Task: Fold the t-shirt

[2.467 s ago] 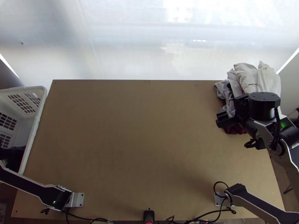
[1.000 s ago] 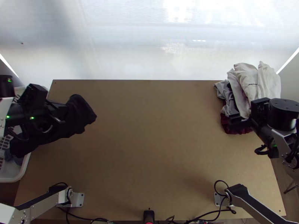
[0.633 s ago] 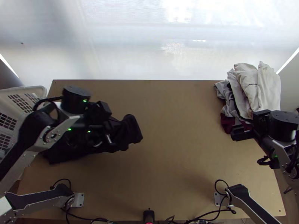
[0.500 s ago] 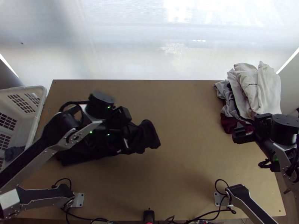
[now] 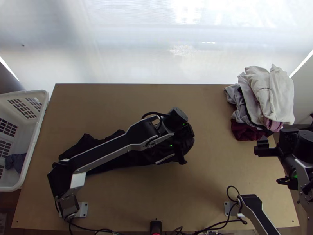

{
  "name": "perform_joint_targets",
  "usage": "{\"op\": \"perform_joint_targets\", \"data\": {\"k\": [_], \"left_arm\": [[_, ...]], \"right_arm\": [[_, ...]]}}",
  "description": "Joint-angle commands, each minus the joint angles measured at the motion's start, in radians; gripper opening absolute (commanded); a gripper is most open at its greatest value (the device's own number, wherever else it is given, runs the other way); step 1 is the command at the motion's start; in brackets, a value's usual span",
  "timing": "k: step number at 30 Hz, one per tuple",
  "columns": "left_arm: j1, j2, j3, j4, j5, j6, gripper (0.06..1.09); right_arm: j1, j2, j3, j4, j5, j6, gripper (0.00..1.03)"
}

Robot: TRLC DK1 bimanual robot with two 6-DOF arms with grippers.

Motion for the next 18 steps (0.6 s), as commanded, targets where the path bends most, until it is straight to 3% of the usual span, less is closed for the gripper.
{"op": "perform_joint_targets", "data": {"k": [1, 9, 14, 15, 16, 17, 18], "left_arm": [[-0.081, 0.193, 0.105, 0.024, 0.0, -0.028, 0.1], [-0.129, 0.338, 0.258, 0.042, -0.004, -0.063, 0.14], [-0.138, 0.384, 0.283, 0.041, -0.002, -0.059, 0.46], [-0.14, 0.388, 0.283, 0.033, -0.002, -0.053, 0.65], [-0.14, 0.391, 0.283, 0.019, -0.002, -0.042, 0.97], [-0.138, 0.386, 0.283, 0.001, -0.002, -0.031, 1.04], [-0.137, 0.377, 0.283, -0.015, -0.004, -0.03, 1.04]], "right_arm": [[-0.083, -0.023, -0.008, -0.005, 0.002, -0.027, 0.96], [-0.097, -0.031, -0.04, 0.007, 0.0, -0.027, 0.96], [-0.096, -0.036, -0.068, 0.009, -0.001, -0.013, 0.96], [-0.093, -0.037, -0.074, 0.009, -0.001, -0.01, 0.96], [-0.09, -0.04, -0.079, 0.009, -0.001, -0.01, 0.97], [-0.088, -0.043, -0.083, 0.009, -0.001, -0.008, 0.97], [-0.087, -0.043, -0.088, 0.009, -0.001, -0.008, 0.98]]}}
